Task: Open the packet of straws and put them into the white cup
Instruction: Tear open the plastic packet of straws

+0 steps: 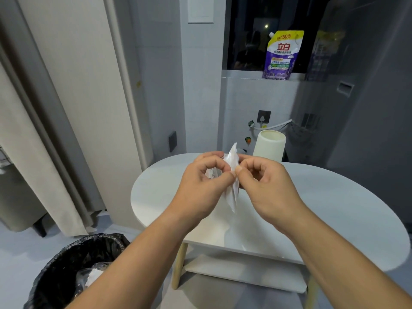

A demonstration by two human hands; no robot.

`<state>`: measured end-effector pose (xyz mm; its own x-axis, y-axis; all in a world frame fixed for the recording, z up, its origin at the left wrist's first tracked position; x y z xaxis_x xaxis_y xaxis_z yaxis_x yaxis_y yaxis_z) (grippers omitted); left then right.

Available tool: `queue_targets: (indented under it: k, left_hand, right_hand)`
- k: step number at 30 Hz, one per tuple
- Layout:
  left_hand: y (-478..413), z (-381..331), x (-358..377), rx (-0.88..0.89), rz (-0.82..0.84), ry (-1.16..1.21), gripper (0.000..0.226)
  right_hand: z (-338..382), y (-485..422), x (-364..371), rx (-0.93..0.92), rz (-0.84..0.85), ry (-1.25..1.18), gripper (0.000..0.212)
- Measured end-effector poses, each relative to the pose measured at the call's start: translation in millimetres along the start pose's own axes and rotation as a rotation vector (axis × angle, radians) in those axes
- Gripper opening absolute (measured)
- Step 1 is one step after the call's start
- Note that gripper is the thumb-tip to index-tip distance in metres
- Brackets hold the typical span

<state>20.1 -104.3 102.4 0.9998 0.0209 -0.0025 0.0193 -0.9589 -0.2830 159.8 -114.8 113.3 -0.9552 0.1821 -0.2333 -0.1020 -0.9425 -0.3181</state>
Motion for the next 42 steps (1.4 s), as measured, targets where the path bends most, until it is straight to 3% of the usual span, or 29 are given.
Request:
queue_targets:
  k: [4,16,25,27,31,34,36,38,42]
  left_hand:
    - [-5,-2,-11,-0.025,-0.073,-0.01,0.028]
    - [-5,4,-5,0.087,-0.026,-0.22,0.012]
    - [0,2,-10,0.07,-0.101,-0.188,0.015]
    - [1,6,-12,-0.014,-0.124,-0.113,0.026]
    - [5,39,-13,-0.548,-0.116,0.023,0.075]
    - [12,66,1,-0.829,-0.006,0.266,0.092]
    - [13,70,14,-0.879,0.067,0.476,0.1]
    - [10,63,24,-0.84,0.083,0.656,0.084]
    - [3,55,34,-0.758,-0.039,1.007,0.08]
  right_hand:
    - [-11,-7,-13,0.062,-0.096,0.038,0.02]
    - [-11,-1,-7,0.059,-0.077,-0.027,0.009]
    - [-9,-2,-13,-0.014,-0.172,0.164,0.015]
    - [-10,-3,-15,0.018,-0.185,0.094,0.013]
    - [-9,-4,-18,0.111,-0.211,-0.129,0.014]
    - [-7,-3,-17,0.149,-0.208,-0.241,0.011]
    - [-6,-2,-16,0.185,-0.209,-0.31,0.01]
    - [-6,0,-12,0.231,-0.199,-0.414,0.01]
    - [-8,5,-3,0.29,-0.159,-0.58,0.015]
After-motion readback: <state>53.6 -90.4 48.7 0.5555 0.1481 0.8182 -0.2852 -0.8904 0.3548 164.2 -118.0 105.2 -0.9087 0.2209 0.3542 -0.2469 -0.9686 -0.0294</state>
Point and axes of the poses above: each hand's wrist, its own y-axis away from the middle knuckle, its own x-axis out of the palm, z = x × y, the point moved 6 cm from there along -y, towards the middle knuckle, and after that the axes turned 6 degrees about -z, right-handed, at the moved point
